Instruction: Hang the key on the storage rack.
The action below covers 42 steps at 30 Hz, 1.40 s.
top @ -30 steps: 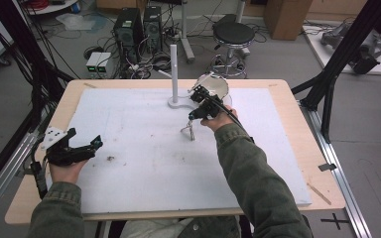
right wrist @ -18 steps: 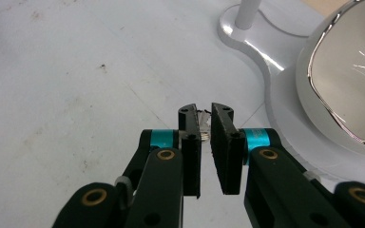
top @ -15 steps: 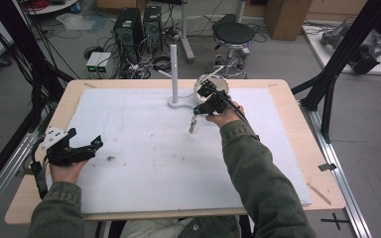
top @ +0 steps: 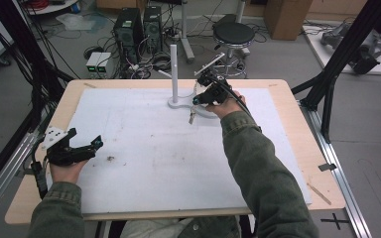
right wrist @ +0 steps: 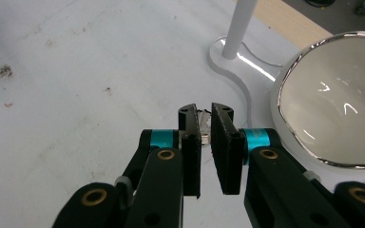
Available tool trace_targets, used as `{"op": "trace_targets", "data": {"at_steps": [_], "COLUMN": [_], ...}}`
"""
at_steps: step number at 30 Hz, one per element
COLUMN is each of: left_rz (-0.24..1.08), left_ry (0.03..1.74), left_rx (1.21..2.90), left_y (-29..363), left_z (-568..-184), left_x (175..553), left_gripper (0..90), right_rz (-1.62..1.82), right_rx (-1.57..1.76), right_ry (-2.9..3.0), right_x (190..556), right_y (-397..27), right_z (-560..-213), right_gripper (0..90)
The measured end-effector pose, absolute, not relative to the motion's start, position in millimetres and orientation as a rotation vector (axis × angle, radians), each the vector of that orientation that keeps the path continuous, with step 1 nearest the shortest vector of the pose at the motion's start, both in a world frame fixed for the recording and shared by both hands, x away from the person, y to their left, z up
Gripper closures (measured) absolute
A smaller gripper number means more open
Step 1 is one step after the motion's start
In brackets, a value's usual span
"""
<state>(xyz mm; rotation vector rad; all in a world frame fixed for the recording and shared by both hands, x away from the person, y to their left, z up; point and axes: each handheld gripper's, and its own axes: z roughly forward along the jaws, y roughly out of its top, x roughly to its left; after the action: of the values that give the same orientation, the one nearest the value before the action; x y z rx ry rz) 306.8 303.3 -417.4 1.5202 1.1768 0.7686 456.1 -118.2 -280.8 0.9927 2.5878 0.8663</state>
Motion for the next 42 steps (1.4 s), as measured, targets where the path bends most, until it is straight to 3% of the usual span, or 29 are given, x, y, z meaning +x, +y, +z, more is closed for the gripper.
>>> {"op": "trace_targets", "data": {"at_steps": [17,42], "left_rz": [0.763,0.756], "left_ry": [1.175,1.184], "left_rx": [1.515,1.503], "left_y": [304,306], "left_z": [-418,-419], "left_x": [308,309], "left_gripper": [1.7,1.7], "right_rz": [0.899,0.962], "right_rx": [0.949,0.902], "right_ry": [2.564,2.540], "right_x": [462,497], "right_y": [-103,-73], "right_z": [-234,-192], "right_gripper": [82.5,82.6]}}
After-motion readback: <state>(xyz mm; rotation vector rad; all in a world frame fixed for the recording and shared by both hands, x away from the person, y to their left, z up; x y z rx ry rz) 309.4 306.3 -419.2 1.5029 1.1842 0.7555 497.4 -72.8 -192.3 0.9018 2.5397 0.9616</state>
